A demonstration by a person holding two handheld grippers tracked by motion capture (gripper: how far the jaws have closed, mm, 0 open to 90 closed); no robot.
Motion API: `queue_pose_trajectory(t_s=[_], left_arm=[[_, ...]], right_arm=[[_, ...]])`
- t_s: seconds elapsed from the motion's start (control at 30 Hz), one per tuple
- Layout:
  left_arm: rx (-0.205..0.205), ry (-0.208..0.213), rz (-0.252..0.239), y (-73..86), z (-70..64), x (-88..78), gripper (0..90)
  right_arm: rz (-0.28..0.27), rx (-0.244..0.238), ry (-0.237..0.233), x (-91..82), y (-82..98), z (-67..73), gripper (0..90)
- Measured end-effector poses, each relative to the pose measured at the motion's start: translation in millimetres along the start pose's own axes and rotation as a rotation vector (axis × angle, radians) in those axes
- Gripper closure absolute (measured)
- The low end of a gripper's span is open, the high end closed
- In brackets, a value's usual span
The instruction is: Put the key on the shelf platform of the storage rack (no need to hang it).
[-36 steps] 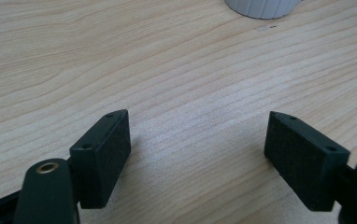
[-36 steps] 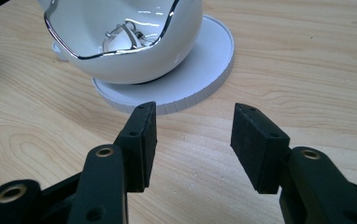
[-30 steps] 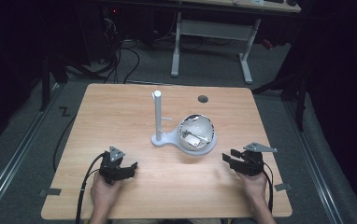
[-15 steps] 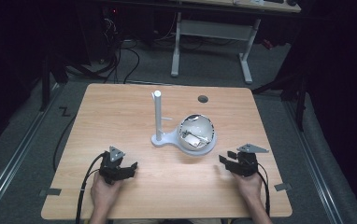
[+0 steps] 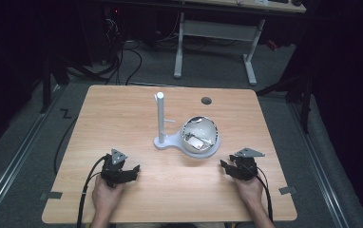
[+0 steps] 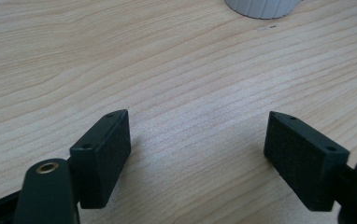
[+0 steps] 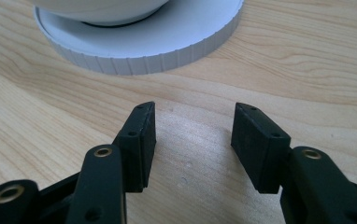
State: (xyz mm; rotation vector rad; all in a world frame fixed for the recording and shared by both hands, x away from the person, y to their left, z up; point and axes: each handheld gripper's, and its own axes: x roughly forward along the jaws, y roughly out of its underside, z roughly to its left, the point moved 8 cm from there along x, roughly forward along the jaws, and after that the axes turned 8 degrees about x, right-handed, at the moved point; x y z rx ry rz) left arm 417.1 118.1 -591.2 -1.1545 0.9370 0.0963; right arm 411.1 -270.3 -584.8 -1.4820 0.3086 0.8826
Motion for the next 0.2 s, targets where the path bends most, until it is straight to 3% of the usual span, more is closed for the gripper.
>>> queue_pose_trajectory(t_s=[0.1,0.2], left_arm=[[0.0,-0.002,0.0,0.1,0.0,0.0,23.3],[-0.001,0.0,-0.001,0.1,0.0,-0.2,23.3]], right_arm=[[0.005,-0.039,0.015,2.0,-0.5,1.8,48.4],[0.006,-0.037,0.015,2.5,-0.9,1.9,47.4]])
